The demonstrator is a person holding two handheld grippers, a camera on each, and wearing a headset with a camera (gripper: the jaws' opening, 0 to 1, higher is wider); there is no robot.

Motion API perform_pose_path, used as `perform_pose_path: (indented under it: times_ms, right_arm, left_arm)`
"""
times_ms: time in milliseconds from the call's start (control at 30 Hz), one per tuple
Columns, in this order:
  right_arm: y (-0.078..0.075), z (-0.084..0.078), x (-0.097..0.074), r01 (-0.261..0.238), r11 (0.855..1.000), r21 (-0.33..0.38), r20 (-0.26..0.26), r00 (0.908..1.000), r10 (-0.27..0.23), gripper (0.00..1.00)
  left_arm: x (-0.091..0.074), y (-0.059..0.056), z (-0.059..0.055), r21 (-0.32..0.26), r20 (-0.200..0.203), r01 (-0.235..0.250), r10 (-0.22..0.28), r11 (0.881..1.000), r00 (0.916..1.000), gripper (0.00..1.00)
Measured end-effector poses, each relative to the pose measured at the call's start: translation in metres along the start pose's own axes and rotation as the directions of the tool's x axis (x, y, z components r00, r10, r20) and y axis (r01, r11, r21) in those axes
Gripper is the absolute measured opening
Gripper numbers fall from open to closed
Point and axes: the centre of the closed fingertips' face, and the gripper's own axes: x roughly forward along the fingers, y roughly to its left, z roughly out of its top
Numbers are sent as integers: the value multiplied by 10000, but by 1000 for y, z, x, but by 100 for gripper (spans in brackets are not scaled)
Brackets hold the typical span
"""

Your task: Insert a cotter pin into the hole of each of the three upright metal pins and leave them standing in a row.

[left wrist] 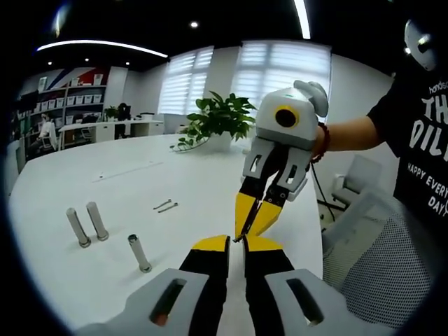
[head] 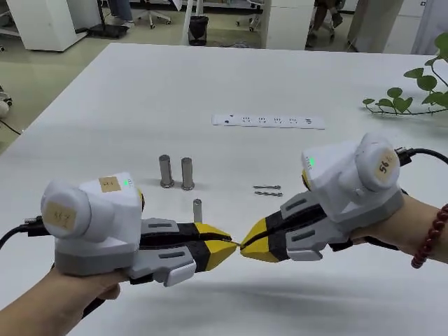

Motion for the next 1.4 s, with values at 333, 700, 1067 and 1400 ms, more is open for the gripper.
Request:
perform_pose_path:
  times_ms: [333,700,1067,1400]
  right_arm:
    - [-22,-7,-4,842,9941,-690,-1000,9908,-909,0]
    - [-55,-12,-5,1867,9592,-2124,-2056,9511,-2306,0]
    - [-73,-14,7,2034,9187,-3385,-2709,9140,-3022,0]
    - [-88,-12,16,2358,9142,-3295,-2843,8986,-3342,0]
  left_arm:
    - [-7,28,-4,658,-56,-1619,1626,9846,9867,13]
    - [-17,59,-6,654,168,-3262,3258,9430,9453,20]
    - [-15,85,-15,258,-139,-4300,4304,9025,9025,22]
    - [-8,105,-30,-35,-578,-4928,4918,8701,8688,22]
